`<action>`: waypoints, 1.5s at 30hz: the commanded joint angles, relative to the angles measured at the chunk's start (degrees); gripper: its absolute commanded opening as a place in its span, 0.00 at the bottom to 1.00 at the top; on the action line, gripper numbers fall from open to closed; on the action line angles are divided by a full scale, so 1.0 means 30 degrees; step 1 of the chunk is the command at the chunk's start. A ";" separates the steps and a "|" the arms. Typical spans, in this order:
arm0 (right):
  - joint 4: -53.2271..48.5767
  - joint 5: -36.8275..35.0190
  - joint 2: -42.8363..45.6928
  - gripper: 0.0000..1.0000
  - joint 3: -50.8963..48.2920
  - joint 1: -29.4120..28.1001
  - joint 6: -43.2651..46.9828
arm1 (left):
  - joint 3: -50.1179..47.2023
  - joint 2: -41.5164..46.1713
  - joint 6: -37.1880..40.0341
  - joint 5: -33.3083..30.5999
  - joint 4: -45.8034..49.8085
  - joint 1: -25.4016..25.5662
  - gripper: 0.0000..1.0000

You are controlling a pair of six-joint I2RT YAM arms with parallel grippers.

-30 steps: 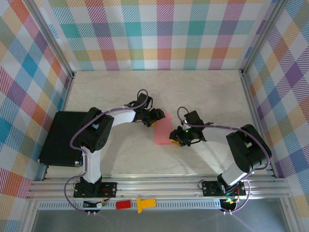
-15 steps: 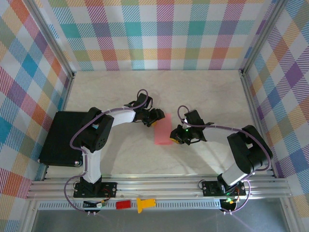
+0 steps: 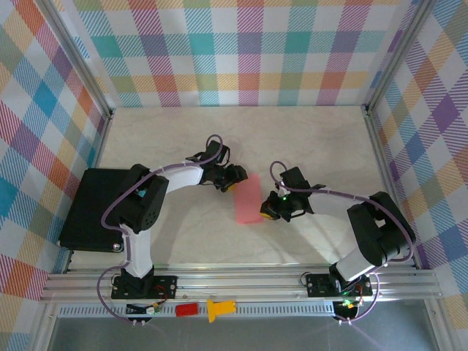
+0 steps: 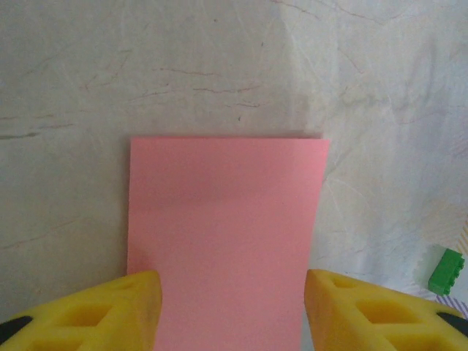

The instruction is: Fold a paper plane with a square sheet of paper (pick it up from the middle)

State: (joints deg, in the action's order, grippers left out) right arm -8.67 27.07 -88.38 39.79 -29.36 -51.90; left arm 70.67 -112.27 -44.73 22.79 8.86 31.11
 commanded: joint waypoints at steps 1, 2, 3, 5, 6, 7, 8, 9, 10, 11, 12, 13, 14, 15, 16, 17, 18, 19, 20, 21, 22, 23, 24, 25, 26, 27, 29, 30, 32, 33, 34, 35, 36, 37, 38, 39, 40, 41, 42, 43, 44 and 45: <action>-0.1363 0.0423 0.0416 0.00 0.0645 -0.0095 0.0738 | -0.0453 0.0232 0.0514 -0.0083 0.0413 0.0117 0.51; -0.1102 0.0532 0.0341 0.00 0.0666 -0.0110 0.0844 | -0.0552 -0.0028 0.0473 0.0268 0.0056 0.0168 0.50; -0.0942 0.0660 0.0188 0.00 0.0729 -0.0108 0.0901 | -0.0560 -0.0261 0.0397 0.0489 -0.0178 0.0225 0.50; -0.0815 0.0887 -0.0218 0.00 0.1093 -0.0122 0.1126 | -0.0448 -0.0743 0.0339 0.0734 -0.0247 0.0364 0.49; -0.0831 0.0895 -0.0341 0.00 0.1268 -0.0111 0.1182 | -0.0394 -0.0892 0.0360 0.0781 -0.0232 0.0406 0.48; -0.0831 0.0930 -0.0466 0.00 0.1433 -0.0112 0.1265 | -0.0410 -0.0979 0.0371 0.0785 -0.0222 0.0454 0.48; -0.0731 0.0963 -0.0565 0.00 0.1634 -0.0129 0.1332 | -0.0422 -0.1037 0.0428 0.0733 -0.0167 0.0469 0.48; -0.0673 0.0995 -0.0671 0.00 0.1767 -0.0122 0.1333 | -0.0417 -0.1127 0.0454 0.0682 -0.0048 0.0469 0.48; -0.0540 0.1089 -0.0788 0.00 0.1889 -0.0136 0.1362 | -0.0395 -0.1207 0.0558 0.0624 0.0150 0.0469 0.48; -0.0408 0.1244 -0.0937 0.00 0.2019 -0.0113 0.1348 | -0.0357 -0.1312 0.0616 0.0579 0.0316 0.0469 0.48; -0.0244 0.1374 -0.1082 0.00 0.2132 -0.0120 0.1362 | -0.0384 -0.1414 0.0621 0.0551 0.0381 0.0469 0.47; 0.0023 0.1527 -0.1271 0.00 0.2246 -0.0100 0.1301 | -0.0410 -0.1497 0.0617 0.0535 0.0414 0.0469 0.47; 0.0373 0.1713 -0.1438 0.00 0.2320 -0.0121 0.1213 | -0.0442 -0.1527 0.0613 0.0491 0.0429 0.0469 0.47; 0.0628 0.1804 -0.1636 0.00 0.2404 -0.0114 0.1111 | -0.0485 -0.1556 0.0615 0.0440 0.0415 0.0469 0.47; 0.0848 0.1867 -0.1886 0.00 0.2519 -0.0121 0.1005 | -0.0523 -0.1571 0.0637 0.0379 0.0400 0.0469 0.47; 0.1079 0.1926 -0.2082 0.00 0.2656 -0.0112 0.0907 | -0.0531 -0.1577 0.0603 0.0319 0.0360 0.0469 0.47; 0.1291 0.1976 -0.2252 0.00 0.2792 -0.0114 0.0814 | -0.0538 -0.1591 0.0606 0.0295 0.0327 0.0469 0.47; 0.1558 0.1992 -0.2467 0.00 0.2899 -0.0150 0.0693 | -0.0525 -0.1610 0.0602 0.0273 0.0327 0.0469 0.47; 0.1853 0.1992 -0.2678 0.00 0.3064 -0.0145 0.0634 | -0.0487 -0.1629 0.0591 0.0257 0.0356 0.0469 0.46; 0.1975 0.1978 -0.2874 0.00 0.3227 -0.0188 0.0624 | -0.0443 -0.1657 0.0606 0.0257 0.0339 0.0469 0.46; 0.2009 0.1935 -0.3070 0.00 0.3457 -0.0220 0.0603 | -0.0430 -0.1661 0.0635 0.0227 0.0356 0.0469 0.46; 0.2021 0.1879 -0.3277 0.00 0.3649 -0.0273 0.0602 | -0.0414 -0.1709 0.0590 0.0199 0.0356 0.0469 0.46; 0.2076 0.1848 -0.3496 0.00 0.3782 -0.0305 0.0572 | -0.0415 -0.1732 0.0595 0.0185 0.0378 0.0469 0.46; 0.2123 0.1846 -0.3627 0.00 0.3901 -0.0362 0.0531 | -0.0399 -0.1746 0.0598 0.0184 0.0407 0.0471 0.46; 0.2149 0.1817 -0.3819 0.00 0.3985 -0.0376 0.0489 | -0.0386 -0.1776 0.0601 0.0171 0.0446 0.0469 0.46; 0.2210 0.1762 -0.3962 0.00 0.4071 -0.0429 0.0483 | -0.0395 -0.1768 0.0614 0.0197 0.0467 0.0469 0.46; 0.2184 0.1675 -0.4226 0.00 0.4200 -0.0467 0.0481 | -0.0384 -0.1788 0.0614 0.0206 0.0517 0.0461 0.45; 0.2193 0.1690 -0.4336 0.00 0.4262 -0.0505 0.0493 | -0.0385 -0.1834 0.0613 0.0185 0.0562 0.0469 0.45; 0.2177 0.1670 -0.4544 0.00 0.4337 -0.0524 0.0501 | -0.0357 -0.1879 0.0618 0.0198 0.0590 0.0469 0.45; 0.2178 0.1626 -0.4626 0.00 0.4351 -0.0546 0.0510 | -0.0355 -0.1888 0.0616 0.0198 0.0598 0.0469 0.45; 0.2141 0.1609 -0.4690 0.00 0.4377 -0.0553 0.0494 | -0.0348 -0.1895 0.0617 0.0198 0.0618 0.0469 0.45; 0.2107 0.1573 -0.4777 0.00 0.4435 -0.0553 0.0541 | -0.0354 -0.1917 0.0613 0.0200 0.0620 0.0461 0.45; 0.2058 0.1566 -0.4814 0.00 0.4459 -0.0557 0.0571 | -0.0355 -0.1932 0.0613 0.0201 0.0631 0.0469 0.45; 0.2018 0.1553 -0.4879 0.00 0.4489 -0.0573 0.0580 | -0.0340 -0.1940 0.0608 0.0198 0.0620 0.0469 0.45; 0.2020 0.1546 -0.4955 0.00 0.4519 -0.0597 0.0623 | -0.0348 -0.1969 0.0590 0.0198 0.0620 0.0469 0.45; 0.2045 0.1567 -0.5024 0.00 0.4553 -0.0598 0.0638 | -0.0355 -0.1980 0.0586 0.0200 0.0621 0.0469 0.45; 0.2096 0.1610 -0.5049 0.00 0.4578 -0.0584 0.0630 | -0.0355 -0.1995 0.0570 0.0201 0.0626 0.0469 0.45; 0.2149 0.1611 -0.5105 0.00 0.4578 -0.0585 0.0658 | -0.0355 -0.2010 0.0566 0.0201 0.0621 0.0469 0.45; 0.2201 0.1611 -0.5162 0.00 0.4622 -0.0589 0.0665 | -0.0350 -0.2011 0.0573 0.0170 0.0653 0.0469 0.45; 0.2218 0.1611 -0.5233 0.00 0.4651 -0.0583 0.0659 | -0.0355 -0.2016 0.0546 0.0183 0.0649 0.0469 0.45; 0.2339 0.1627 -0.5278 0.00 0.4637 -0.0608 0.0650 | -0.0383 -0.2038 0.0525 0.0168 0.0653 0.0469 0.45; 0.2460 0.1689 -0.5337 0.00 0.4640 -0.0596 0.0626 | -0.0355 -0.2043 0.0541 0.0181 0.0664 0.0469 0.45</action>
State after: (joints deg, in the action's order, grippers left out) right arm -2.50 31.57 -103.48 52.62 -30.81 -50.15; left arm 70.32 -114.85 -43.86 24.49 7.16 31.86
